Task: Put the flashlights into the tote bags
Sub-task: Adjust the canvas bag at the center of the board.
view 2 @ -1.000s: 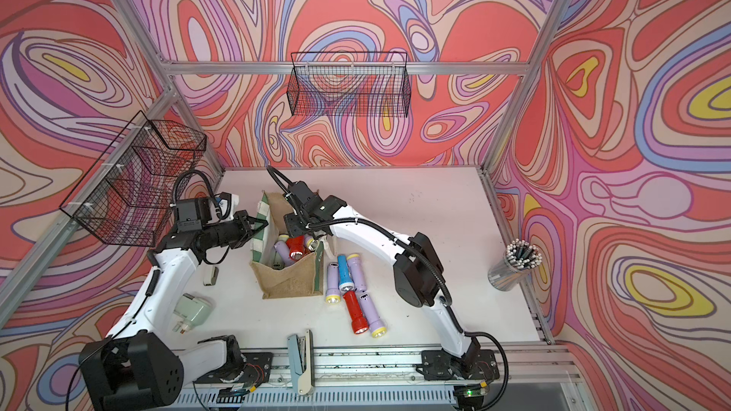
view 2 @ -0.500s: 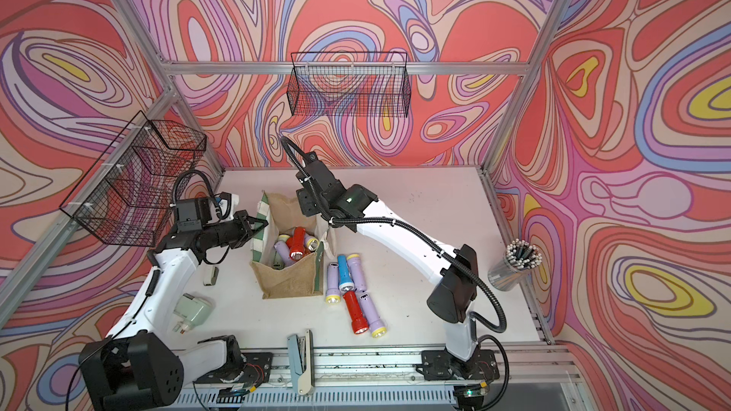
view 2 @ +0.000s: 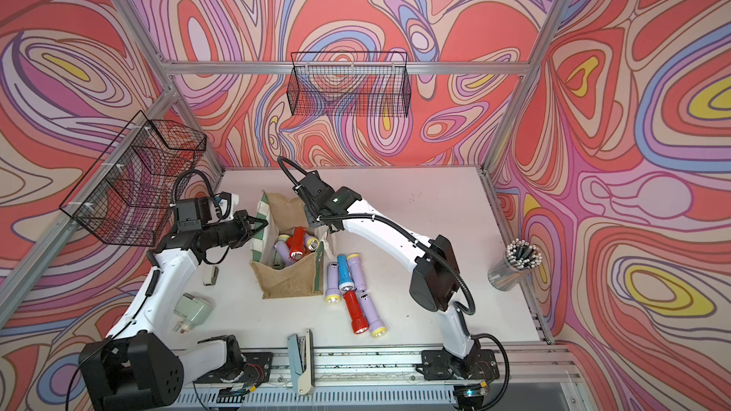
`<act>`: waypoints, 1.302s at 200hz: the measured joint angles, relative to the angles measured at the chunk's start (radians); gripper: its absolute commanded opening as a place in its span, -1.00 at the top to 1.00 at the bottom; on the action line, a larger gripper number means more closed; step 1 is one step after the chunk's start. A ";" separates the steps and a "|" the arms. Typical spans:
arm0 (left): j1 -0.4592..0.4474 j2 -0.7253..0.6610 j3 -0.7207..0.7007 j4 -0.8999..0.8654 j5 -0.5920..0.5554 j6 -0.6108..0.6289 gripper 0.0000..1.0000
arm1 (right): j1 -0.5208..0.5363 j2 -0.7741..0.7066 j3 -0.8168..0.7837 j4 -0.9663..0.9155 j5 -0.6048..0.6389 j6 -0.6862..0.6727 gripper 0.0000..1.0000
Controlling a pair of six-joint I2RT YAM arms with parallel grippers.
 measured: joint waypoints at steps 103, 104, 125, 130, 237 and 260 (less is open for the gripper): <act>0.000 0.000 0.000 0.000 0.000 -0.001 1.00 | -0.021 0.015 0.021 0.079 -0.315 0.022 1.00; 0.000 0.000 0.000 0.000 0.000 -0.001 1.00 | -0.021 0.015 0.021 0.081 -0.318 0.023 1.00; 0.000 0.000 0.000 0.004 0.004 -0.003 1.00 | -0.021 0.015 0.028 0.098 -0.359 0.025 1.00; 0.000 0.000 0.000 0.006 0.005 -0.004 1.00 | -0.021 0.015 0.028 0.100 -0.364 0.026 1.00; 0.000 0.000 0.013 -0.003 -0.025 0.008 1.00 | -0.108 -0.084 -0.108 0.143 -0.354 0.147 0.74; -0.001 0.000 0.019 -0.029 -0.048 0.026 1.00 | -0.133 -0.108 -0.144 0.174 -0.359 0.169 0.37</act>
